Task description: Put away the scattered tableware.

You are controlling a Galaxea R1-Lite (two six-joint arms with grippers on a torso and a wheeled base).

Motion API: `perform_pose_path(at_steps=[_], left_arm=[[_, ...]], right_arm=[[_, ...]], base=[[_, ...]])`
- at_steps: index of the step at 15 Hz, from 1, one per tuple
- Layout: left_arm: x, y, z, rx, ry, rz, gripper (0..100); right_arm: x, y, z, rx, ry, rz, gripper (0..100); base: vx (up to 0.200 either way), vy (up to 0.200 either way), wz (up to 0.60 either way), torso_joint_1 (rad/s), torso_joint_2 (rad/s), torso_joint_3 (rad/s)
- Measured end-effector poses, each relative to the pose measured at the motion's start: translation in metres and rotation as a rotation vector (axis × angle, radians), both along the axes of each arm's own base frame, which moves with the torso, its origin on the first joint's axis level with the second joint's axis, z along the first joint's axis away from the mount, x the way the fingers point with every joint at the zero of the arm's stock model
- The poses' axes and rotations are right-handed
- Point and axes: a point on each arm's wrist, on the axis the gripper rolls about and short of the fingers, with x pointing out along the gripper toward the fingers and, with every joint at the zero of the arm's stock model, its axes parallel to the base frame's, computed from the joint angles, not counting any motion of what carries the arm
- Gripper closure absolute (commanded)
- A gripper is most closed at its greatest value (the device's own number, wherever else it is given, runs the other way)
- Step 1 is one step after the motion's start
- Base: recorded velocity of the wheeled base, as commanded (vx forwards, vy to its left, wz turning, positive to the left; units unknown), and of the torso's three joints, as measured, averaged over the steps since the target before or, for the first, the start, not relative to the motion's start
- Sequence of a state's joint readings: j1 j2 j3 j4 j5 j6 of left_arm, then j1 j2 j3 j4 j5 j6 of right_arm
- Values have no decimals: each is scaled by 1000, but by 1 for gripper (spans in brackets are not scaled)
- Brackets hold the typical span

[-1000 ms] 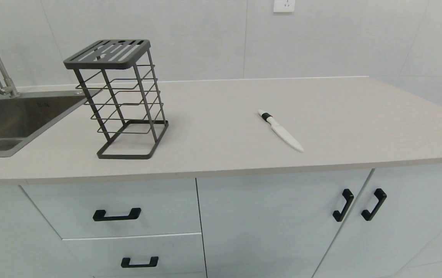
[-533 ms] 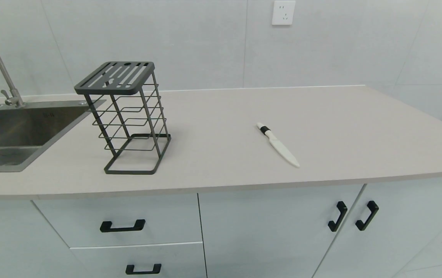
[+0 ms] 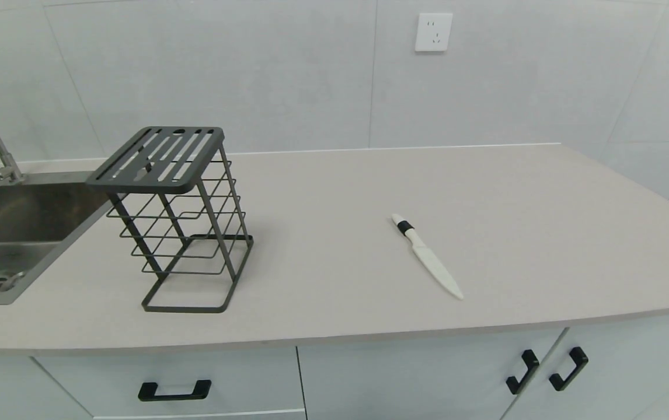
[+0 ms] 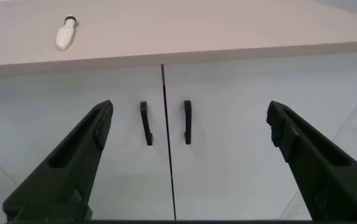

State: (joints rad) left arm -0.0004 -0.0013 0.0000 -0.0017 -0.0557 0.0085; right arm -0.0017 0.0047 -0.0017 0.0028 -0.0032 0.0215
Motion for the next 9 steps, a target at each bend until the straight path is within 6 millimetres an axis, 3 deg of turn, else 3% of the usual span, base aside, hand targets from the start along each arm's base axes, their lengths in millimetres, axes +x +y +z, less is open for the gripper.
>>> perform_pose_path(at_steps=[3, 9], left_arm=[[0, 0, 0, 0, 0, 1, 0], [0, 0, 0, -2, 0, 1, 0]], right_arm=[[0, 0, 0, 0, 1, 1, 0], [0, 0, 0, 0, 0, 0, 0]], base=[[0, 0, 0, 150, -365, -181], [0, 0, 0, 239, -515, -277]])
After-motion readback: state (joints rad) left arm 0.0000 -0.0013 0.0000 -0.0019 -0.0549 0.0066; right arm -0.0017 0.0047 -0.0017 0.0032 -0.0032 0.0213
